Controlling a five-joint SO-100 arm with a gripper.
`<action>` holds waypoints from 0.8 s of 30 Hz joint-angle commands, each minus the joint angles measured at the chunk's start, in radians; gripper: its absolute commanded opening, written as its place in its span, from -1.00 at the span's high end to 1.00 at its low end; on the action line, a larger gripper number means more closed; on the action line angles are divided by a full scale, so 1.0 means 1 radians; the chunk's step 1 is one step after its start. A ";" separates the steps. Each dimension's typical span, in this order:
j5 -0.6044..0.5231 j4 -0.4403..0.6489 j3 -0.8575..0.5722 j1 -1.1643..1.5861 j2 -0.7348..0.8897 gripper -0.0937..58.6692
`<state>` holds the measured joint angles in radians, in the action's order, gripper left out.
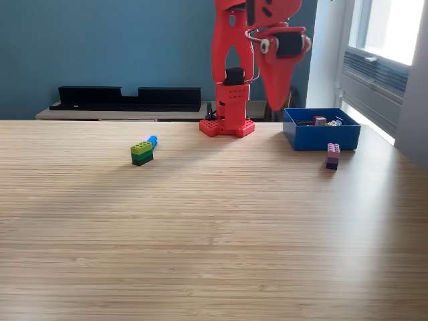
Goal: Grasp a lego block and put it in the bin.
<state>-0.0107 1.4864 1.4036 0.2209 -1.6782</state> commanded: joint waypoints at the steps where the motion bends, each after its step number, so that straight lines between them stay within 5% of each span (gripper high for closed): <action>1: 0.011 -0.055 0.020 -0.048 -0.087 0.99; 24: 0.063 -0.135 0.009 -0.117 -0.087 1.00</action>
<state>0.0184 1.3790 1.4557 0.0982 -1.6782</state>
